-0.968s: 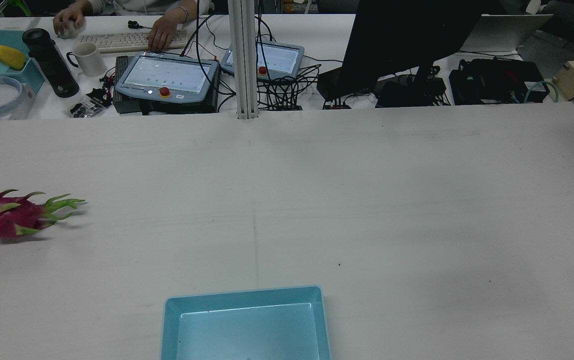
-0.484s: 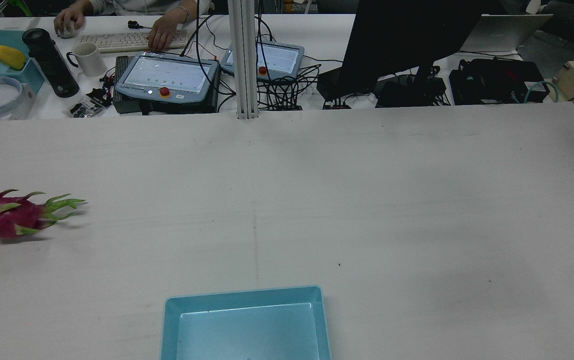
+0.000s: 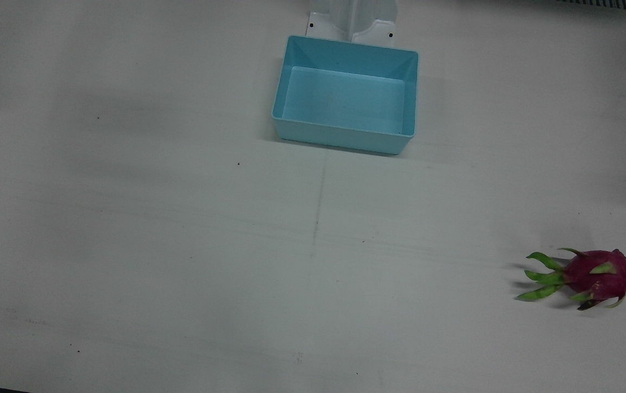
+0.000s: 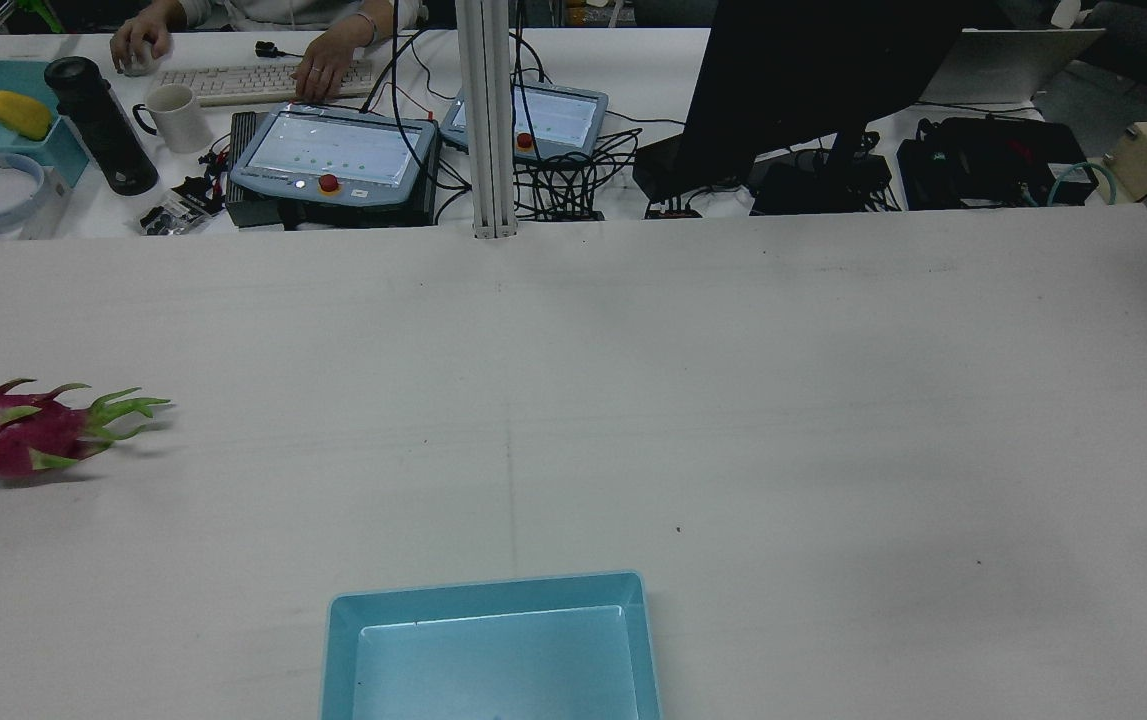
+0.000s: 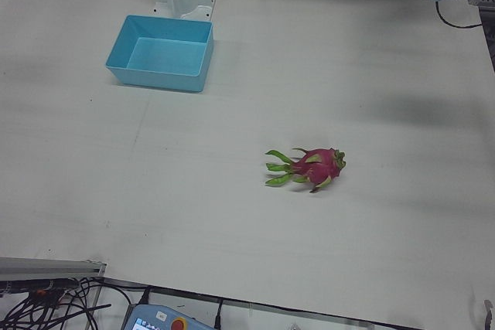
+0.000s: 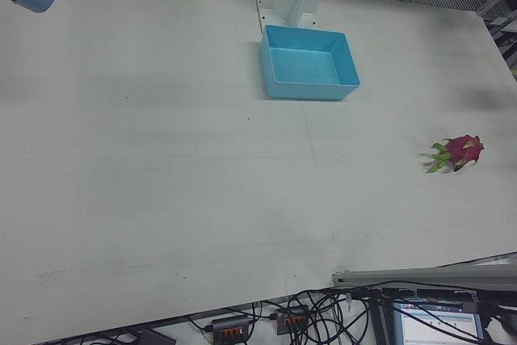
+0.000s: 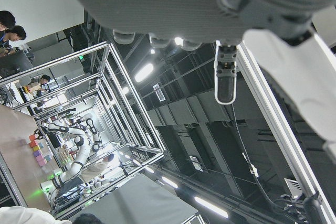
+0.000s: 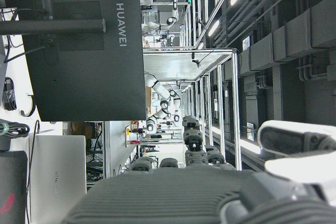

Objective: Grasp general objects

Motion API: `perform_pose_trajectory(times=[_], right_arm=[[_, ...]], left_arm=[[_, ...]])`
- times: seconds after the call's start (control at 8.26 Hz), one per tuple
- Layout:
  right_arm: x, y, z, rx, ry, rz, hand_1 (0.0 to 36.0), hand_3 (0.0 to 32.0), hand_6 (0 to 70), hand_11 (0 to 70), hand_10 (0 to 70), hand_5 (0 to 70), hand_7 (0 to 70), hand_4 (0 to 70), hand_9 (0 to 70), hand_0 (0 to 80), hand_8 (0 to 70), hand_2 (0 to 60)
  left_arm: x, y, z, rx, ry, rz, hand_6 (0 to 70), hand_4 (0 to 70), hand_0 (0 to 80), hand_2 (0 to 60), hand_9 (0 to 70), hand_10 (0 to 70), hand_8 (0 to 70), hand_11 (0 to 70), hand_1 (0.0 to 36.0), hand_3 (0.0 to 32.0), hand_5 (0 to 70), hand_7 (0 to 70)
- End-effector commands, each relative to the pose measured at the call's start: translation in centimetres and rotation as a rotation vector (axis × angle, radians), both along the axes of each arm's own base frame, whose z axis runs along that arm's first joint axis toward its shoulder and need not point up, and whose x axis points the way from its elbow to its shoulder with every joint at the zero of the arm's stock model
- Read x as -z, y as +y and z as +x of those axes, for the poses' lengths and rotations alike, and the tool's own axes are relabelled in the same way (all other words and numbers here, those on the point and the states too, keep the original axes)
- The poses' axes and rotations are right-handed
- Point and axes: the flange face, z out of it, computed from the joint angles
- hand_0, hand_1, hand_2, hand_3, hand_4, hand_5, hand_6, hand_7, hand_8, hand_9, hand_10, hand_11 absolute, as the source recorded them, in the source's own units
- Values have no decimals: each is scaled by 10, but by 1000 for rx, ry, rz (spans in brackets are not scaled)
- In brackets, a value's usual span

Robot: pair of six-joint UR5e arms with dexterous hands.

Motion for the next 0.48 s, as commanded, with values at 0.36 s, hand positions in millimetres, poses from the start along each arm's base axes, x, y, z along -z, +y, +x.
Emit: perform_pose_trajectory(times=[0.36], right_arm=[[0, 0, 0, 0, 2, 0, 0, 0, 0, 0, 0, 0, 0, 0, 0, 0, 0, 0]], left_arm=[[33, -6, 6, -13, -20, 75, 0, 37, 553, 0, 0, 0, 0, 0, 199, 56, 0, 0]])
